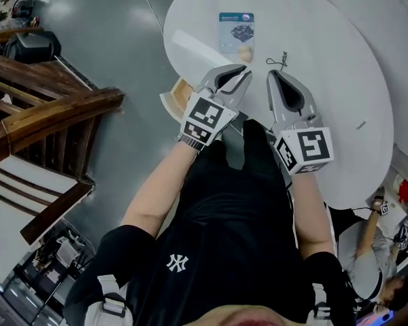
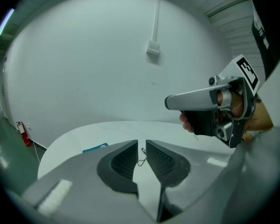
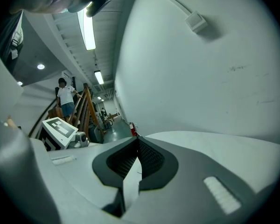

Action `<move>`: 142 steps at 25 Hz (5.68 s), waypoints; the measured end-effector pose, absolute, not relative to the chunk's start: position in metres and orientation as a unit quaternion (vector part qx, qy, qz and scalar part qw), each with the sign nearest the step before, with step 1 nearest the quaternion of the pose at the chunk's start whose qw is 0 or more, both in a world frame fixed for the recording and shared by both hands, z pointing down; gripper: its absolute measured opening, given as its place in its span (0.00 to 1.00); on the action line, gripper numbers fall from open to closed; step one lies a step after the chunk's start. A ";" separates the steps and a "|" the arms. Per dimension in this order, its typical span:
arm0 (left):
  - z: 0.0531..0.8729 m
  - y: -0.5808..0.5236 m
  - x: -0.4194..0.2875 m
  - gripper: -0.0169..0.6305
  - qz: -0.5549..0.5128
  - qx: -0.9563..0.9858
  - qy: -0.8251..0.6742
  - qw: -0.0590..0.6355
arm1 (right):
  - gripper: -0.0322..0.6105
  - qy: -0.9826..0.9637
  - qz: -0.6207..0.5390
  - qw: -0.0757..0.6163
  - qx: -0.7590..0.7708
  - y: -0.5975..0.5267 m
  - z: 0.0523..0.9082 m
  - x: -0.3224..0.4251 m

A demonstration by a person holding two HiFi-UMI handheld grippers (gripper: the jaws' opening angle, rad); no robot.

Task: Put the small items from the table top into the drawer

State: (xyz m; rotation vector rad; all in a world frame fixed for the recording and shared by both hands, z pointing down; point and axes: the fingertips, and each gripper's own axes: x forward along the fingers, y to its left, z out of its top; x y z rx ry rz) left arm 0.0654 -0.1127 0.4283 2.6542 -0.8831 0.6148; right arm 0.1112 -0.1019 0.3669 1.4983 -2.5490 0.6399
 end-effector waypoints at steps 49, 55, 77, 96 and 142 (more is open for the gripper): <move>0.556 -0.170 0.060 0.40 0.323 0.910 -0.239 0.104 | 0.09 -0.812 0.263 0.101 0.512 -0.129 0.447 0.108; 0.534 -0.157 0.042 0.40 0.308 0.912 -0.252 0.103 | 0.09 -0.817 0.259 0.096 0.506 -0.123 0.437 0.093; 0.516 -0.068 -0.083 0.40 0.303 0.893 -0.309 0.124 | 0.09 -0.838 0.243 0.092 0.480 -0.072 0.421 -0.006; 0.572 -0.023 -0.141 0.41 0.325 0.887 -0.291 0.151 | 0.09 -0.824 0.250 0.121 0.493 -0.027 0.445 -0.054; 0.474 -0.065 -0.040 0.29 0.235 0.915 -0.292 0.148 | 0.09 -0.811 0.202 0.101 0.539 -0.040 0.391 0.029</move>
